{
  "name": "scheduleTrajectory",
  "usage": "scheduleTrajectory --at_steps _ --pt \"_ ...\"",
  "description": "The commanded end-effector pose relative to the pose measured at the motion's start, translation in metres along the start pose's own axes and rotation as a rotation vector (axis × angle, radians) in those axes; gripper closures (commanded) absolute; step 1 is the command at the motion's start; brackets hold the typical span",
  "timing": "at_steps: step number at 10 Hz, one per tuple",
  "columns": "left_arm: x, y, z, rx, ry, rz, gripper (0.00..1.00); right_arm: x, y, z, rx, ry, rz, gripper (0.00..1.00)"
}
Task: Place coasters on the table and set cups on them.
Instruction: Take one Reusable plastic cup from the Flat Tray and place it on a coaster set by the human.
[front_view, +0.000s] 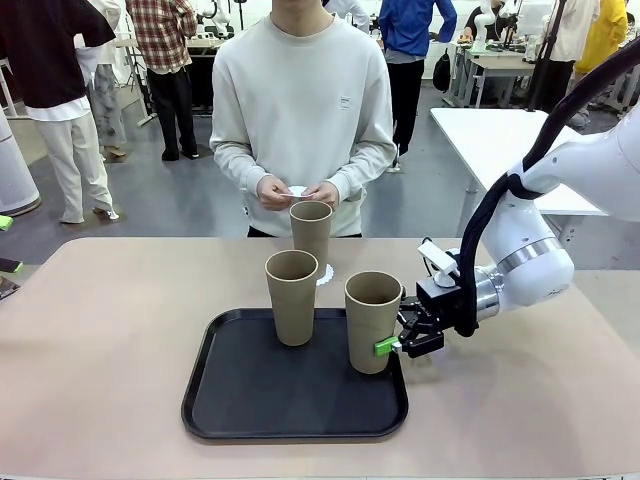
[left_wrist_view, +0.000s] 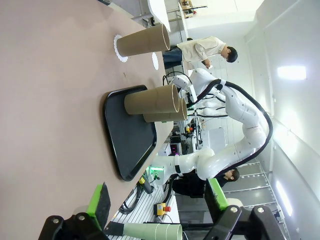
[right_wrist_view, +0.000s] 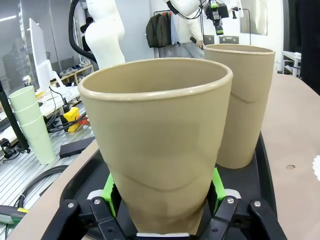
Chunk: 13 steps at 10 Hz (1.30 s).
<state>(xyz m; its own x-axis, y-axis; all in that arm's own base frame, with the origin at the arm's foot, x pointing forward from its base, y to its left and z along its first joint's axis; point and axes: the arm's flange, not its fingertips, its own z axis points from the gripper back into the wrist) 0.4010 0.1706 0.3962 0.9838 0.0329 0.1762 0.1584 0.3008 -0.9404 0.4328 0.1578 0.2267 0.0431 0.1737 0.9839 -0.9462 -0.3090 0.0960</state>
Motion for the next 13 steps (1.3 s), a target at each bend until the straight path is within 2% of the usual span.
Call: scheduleTrajectory --at_steps 1,2,5,7,9,10,11,12,13 --pt "-0.001 0.0 0.002 -0.005 0.008 -0.015 0.0 0.001 0.0 0.002 0.015 0.003 0.023 1.0" --pt "-0.001 0.0 0.002 -0.005 0.008 -0.015 0.0 0.015 0.006 0.003 -0.018 -0.022 0.013 1.0" --pt "-0.001 0.0 0.002 -0.005 0.008 -0.015 0.0 0.106 0.026 0.002 -0.09 0.015 0.054 1.0" --pt "-0.001 0.0 0.002 -0.005 0.008 -0.015 0.0 0.148 0.033 -0.005 -0.117 0.013 0.053 1.0" --pt "-0.001 0.0 0.002 -0.005 0.008 -0.015 0.0 0.174 0.041 -0.009 -0.151 0.025 0.06 1.0" --pt "-0.001 0.0 0.002 -0.005 0.008 -0.015 0.0 0.18 0.041 -0.011 -0.231 0.066 -0.025 1.0" --pt "-0.001 0.0 0.002 -0.005 0.008 -0.015 0.0 0.175 0.036 0.0 -0.106 0.022 0.085 1.0" --pt "-0.001 0.0 0.002 -0.005 0.008 -0.015 0.0 0.175 0.036 0.0 -0.106 0.022 0.085 1.0" --pt "-0.001 0.0 0.002 -0.005 0.008 -0.015 0.0 0.183 0.039 -0.002 -0.149 0.047 0.057 0.18"
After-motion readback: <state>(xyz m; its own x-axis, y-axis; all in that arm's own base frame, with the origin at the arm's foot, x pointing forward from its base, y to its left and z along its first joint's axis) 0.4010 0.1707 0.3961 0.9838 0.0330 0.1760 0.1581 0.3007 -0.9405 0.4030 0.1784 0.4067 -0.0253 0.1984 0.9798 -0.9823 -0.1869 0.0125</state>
